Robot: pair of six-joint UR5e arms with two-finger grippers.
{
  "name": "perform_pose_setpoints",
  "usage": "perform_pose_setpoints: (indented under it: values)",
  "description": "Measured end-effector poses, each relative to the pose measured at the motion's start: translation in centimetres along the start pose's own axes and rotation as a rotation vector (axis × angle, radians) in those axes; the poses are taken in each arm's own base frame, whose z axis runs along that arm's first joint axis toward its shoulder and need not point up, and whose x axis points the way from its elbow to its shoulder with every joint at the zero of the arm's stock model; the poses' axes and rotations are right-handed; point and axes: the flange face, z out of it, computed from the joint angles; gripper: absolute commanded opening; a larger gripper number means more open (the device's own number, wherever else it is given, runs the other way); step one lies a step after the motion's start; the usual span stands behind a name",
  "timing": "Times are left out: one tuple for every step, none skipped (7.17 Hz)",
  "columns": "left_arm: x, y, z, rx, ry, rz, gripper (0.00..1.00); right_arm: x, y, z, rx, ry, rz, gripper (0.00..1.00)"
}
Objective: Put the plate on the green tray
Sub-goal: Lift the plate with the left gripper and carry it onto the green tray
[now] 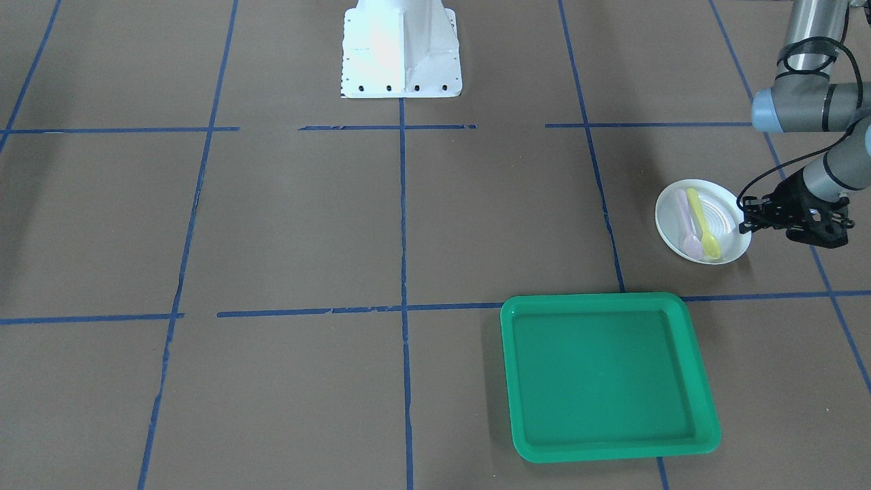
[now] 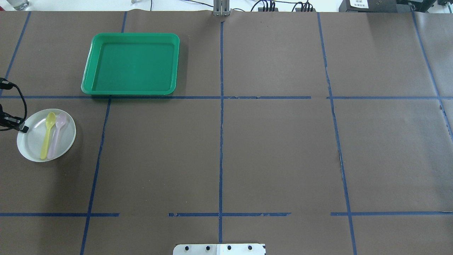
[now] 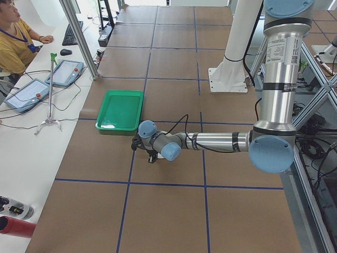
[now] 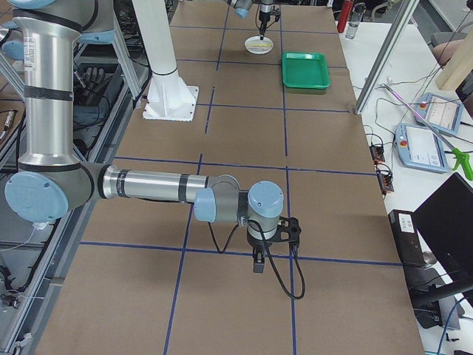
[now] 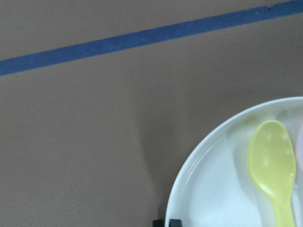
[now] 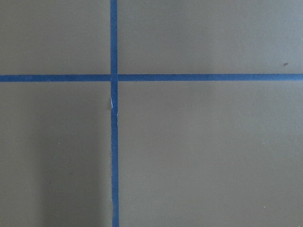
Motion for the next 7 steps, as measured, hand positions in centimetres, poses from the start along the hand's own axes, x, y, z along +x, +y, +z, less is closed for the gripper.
perform_pose_setpoints:
  values:
    - [1.3,-0.2,-0.8,-0.002,0.043,-0.028,0.00,0.0,0.0,0.0,0.000,0.000,0.000,1.00]
    - [2.6,-0.8,-1.7,-0.001,0.080,-0.061,0.00,0.0,0.0,0.0,0.000,0.000,0.000,1.00]
    - [3.8,-1.6,-2.6,0.005,0.109,-0.095,0.00,0.0,0.0,0.0,0.000,0.000,0.000,1.00]
    - [5.1,-3.1,-3.7,0.017,0.139,-0.128,0.00,0.0,0.0,0.0,0.000,0.000,0.000,1.00]
    - [6.9,-5.2,-5.3,0.040,0.167,-0.166,0.00,0.0,0.0,0.0,0.000,0.000,0.000,1.00]
    - [8.9,-7.6,-6.7,0.062,0.189,-0.204,0.00,0.0,0.0,0.0,0.000,0.000,0.000,1.00]
    - [11.0,-10.4,-7.6,0.077,0.205,-0.258,0.00,0.0,0.0,0.0,0.000,0.000,0.000,1.00]
